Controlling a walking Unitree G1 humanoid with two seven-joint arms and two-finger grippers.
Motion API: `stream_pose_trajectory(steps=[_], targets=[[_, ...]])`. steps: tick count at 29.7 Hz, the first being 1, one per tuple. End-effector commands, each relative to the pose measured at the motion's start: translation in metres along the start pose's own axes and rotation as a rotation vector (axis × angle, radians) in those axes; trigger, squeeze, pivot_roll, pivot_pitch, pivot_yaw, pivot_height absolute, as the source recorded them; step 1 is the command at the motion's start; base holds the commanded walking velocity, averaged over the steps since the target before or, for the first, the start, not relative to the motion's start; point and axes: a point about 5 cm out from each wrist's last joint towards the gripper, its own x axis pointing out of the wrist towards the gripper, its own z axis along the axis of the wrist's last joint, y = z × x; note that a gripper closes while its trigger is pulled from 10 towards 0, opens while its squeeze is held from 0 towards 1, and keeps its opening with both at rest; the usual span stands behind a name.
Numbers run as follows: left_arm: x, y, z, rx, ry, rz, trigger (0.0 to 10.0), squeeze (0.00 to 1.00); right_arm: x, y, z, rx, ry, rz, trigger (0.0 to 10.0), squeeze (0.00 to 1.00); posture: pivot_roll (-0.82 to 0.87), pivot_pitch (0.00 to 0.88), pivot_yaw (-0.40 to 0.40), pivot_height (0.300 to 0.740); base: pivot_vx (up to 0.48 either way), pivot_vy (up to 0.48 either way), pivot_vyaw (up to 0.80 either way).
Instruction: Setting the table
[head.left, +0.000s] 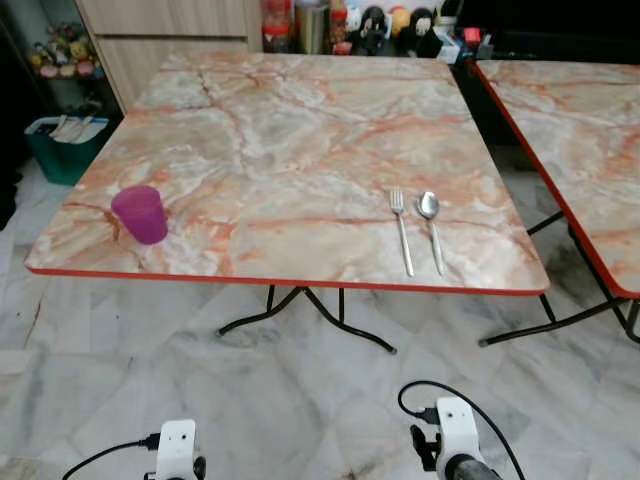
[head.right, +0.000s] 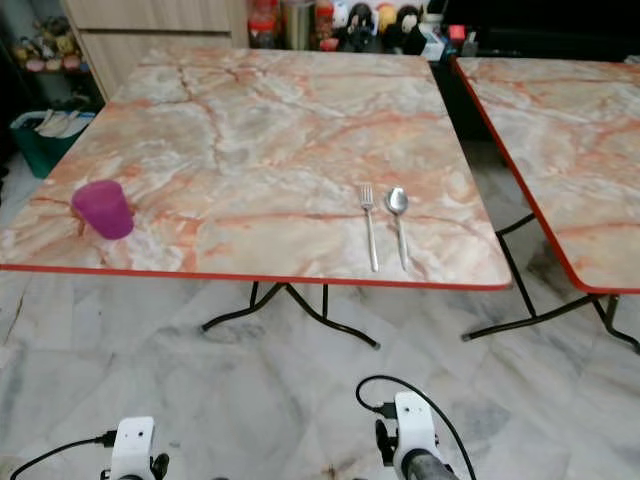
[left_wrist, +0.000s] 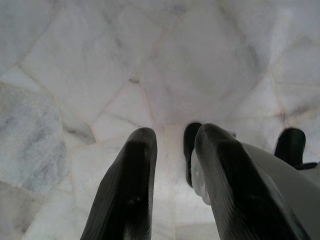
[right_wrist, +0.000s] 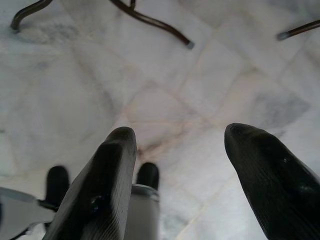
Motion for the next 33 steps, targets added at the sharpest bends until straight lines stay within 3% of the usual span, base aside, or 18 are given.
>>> stream_pose_trajectory(steps=[1,15,23,31,33], targets=[[-0.002,-0.002,-0.01,0.015,0.033,-0.005,10.0,0.0,-0.001,-0.001,0.001,-0.03,-0.031,0.01,10.0,0.0,0.1,0.128,-0.025,0.715,0.0,0.0,0.0],[-0.003,-0.003,-0.013,0.04,0.044,-0.014,10.0,0.0,-0.008,-0.011,0.021,-0.077,-0.26,0.002,10.0,0.0,0.09,0.104,-0.034,0.715,0.0,0.0,0.0],[-0.004,-0.006,-0.016,0.058,0.053,-0.027,10.0,0.0,-0.013,-0.008,0.053,-0.143,-0.457,0.021,10.0,0.0,0.09,0.091,-0.039,0.715,0.0,0.0,0.0],[-0.004,-0.007,-0.017,0.058,0.055,-0.028,10.0,0.0,-0.017,-0.006,0.059,-0.163,-0.508,0.031,10.0,0.0,0.09,0.096,-0.04,0.715,0.0,0.0,0.0],[-0.004,-0.006,-0.017,0.055,0.055,-0.026,10.0,0.0,-0.021,-0.006,0.083,-0.153,-0.602,0.017,10.0,0.0,0.08,0.112,-0.038,0.715,0.0,0.0,0.0]])
